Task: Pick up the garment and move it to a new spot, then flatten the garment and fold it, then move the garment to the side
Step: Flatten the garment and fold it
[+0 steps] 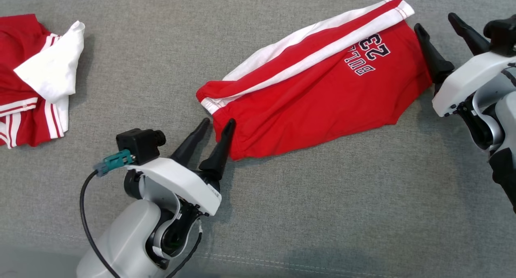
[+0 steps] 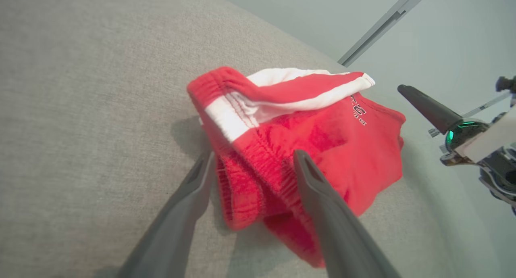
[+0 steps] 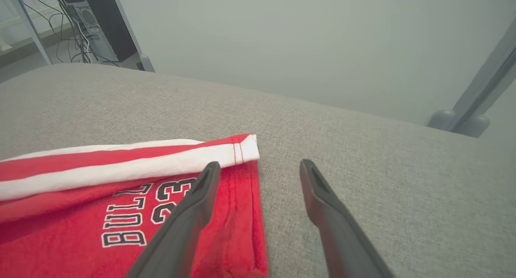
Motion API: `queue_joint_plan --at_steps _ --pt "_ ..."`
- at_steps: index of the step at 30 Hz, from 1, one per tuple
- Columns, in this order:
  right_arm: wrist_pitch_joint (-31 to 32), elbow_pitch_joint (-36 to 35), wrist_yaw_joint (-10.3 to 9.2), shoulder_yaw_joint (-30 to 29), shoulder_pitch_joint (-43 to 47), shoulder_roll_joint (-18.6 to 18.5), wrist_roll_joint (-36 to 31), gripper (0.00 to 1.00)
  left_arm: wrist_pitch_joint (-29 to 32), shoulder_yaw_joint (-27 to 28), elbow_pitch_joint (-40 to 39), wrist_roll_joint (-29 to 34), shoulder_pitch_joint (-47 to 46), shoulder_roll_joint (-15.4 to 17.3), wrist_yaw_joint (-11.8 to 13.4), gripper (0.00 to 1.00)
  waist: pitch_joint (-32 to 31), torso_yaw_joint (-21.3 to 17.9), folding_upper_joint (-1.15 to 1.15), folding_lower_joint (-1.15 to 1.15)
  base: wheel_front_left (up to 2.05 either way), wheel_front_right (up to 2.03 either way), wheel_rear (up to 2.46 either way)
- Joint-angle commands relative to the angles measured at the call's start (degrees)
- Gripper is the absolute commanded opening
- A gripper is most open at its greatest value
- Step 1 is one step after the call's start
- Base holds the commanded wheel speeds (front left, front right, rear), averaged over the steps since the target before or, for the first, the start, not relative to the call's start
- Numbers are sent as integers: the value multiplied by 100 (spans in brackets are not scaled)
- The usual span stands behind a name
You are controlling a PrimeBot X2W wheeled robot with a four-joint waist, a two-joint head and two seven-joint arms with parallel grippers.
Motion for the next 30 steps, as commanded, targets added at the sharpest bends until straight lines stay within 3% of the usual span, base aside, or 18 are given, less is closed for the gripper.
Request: queue_joint_plan --at_steps 1,12,20,21,23,24,25,26,30 --pt "170 2 18 199 -32 -9 103 100 80 178 -59 -153 -236 86 -152 100 41 44 0 0 0 0 0" --pt "980 543 18 1063 -573 -49 660 100 531 145 793 -575 -746 -206 -511 100 215 107 0 0 0 0 0" --pt "1755 642 18 1582 -907 -30 1446 100 991 154 1439 -1128 -1013 -545 -906 100 276 142 0 0 0 0 0" --pt "1847 630 18 1647 -940 -40 1531 49 1074 154 1508 -1203 -1041 -573 -949 100 277 143 0 0 0 0 0" --pt "1961 575 18 1737 -999 -63 1721 0 1246 175 1605 -1403 -1080 -634 -1055 100 279 136 0 0 0 0 0" --pt "2037 554 18 1798 -1020 -86 1801 0 1349 174 1640 -1496 -1095 -649 -1105 92 274 130 0 0 0 0 0" --pt "2078 523 18 1838 -1042 -110 1881 0 1395 188 1658 -1561 -1109 -648 -1150 42 273 119 0 0 0 0 0" --pt "2084 484 18 1860 -1058 -132 1971 0 1427 212 1673 -1639 -1108 -656 -1187 0 267 109 0 0 0 0 0" --pt "2127 333 18 1988 -1051 -292 2258 0 1570 219 1647 -1847 -1088 -632 -1291 0 235 80 0 0 0 0 0"
